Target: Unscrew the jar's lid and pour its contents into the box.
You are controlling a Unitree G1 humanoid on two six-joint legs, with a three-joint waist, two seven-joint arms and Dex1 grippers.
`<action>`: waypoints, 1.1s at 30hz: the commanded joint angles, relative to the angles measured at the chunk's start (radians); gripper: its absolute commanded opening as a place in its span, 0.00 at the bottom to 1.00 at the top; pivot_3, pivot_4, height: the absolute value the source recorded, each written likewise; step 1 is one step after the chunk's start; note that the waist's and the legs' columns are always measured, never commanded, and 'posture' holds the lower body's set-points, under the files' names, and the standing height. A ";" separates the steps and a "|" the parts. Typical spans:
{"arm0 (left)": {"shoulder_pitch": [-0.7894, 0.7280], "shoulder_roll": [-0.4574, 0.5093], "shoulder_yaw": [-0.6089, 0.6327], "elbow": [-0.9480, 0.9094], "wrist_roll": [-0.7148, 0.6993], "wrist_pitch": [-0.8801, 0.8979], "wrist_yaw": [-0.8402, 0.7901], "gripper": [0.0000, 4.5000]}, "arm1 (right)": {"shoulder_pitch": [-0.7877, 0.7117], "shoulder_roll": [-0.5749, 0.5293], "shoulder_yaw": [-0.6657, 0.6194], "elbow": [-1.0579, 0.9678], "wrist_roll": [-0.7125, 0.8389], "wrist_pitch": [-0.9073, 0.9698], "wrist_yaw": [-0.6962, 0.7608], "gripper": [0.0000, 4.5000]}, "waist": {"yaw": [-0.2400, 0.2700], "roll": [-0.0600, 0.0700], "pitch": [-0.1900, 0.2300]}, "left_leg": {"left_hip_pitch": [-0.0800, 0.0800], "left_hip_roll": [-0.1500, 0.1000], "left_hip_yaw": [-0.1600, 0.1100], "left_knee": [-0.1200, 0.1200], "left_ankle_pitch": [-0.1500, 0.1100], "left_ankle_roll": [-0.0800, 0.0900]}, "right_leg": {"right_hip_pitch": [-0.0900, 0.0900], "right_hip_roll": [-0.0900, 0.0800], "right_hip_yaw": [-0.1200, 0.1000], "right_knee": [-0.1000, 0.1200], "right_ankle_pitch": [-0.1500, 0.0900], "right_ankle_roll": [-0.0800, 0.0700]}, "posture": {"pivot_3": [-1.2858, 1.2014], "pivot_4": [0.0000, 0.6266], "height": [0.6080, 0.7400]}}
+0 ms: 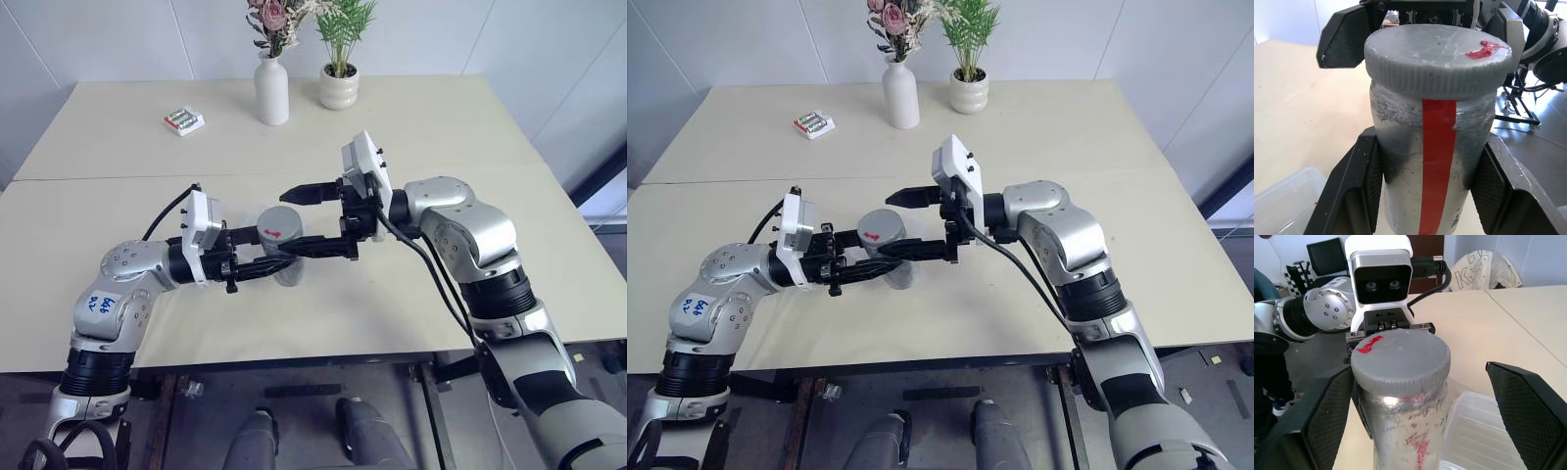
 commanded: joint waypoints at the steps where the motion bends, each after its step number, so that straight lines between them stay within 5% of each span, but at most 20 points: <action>1: 0.011 0.006 -0.002 -0.049 -0.021 -0.009 -0.029 0.49 | -0.028 -0.043 -0.090 0.032 0.005 -0.023 -0.012 0.99 | 0.001 0.000 0.000 | 0.000 0.000 0.000 0.000 0.000 0.000 | 0.000 0.000 0.000 0.000 0.000 0.000 | 0.52 0.24 1.00; 16: 0.020 0.013 0.014 -0.052 -0.020 -0.007 -0.028 0.49 | -0.006 -0.157 -0.138 0.078 0.021 -0.017 0.105 0.99 | -0.002 0.000 0.000 | 0.000 0.000 0.001 0.000 0.000 0.000 | 0.000 0.000 0.001 -0.001 0.000 0.000 | 0.52 0.24 1.00; 25: 0.014 0.015 0.012 -0.046 -0.019 -0.004 -0.028 0.49 | 0.003 -0.038 -0.084 -0.166 0.095 0.092 0.011 0.99 | -0.001 0.000 0.000 | 0.000 0.000 0.000 0.000 0.000 0.000 | 0.000 0.000 0.000 0.000 0.000 0.000 | 0.52 0.24 1.00; 33: 0.008 0.012 0.005 -0.044 -0.018 -0.003 -0.029 0.49 | -0.028 0.067 -0.010 -0.190 0.074 0.134 -0.080 0.99 | 0.001 0.000 0.000 | 0.000 0.000 0.000 0.000 0.000 0.000 | 0.000 0.000 0.000 0.000 0.000 0.000 | 0.52 0.24 1.00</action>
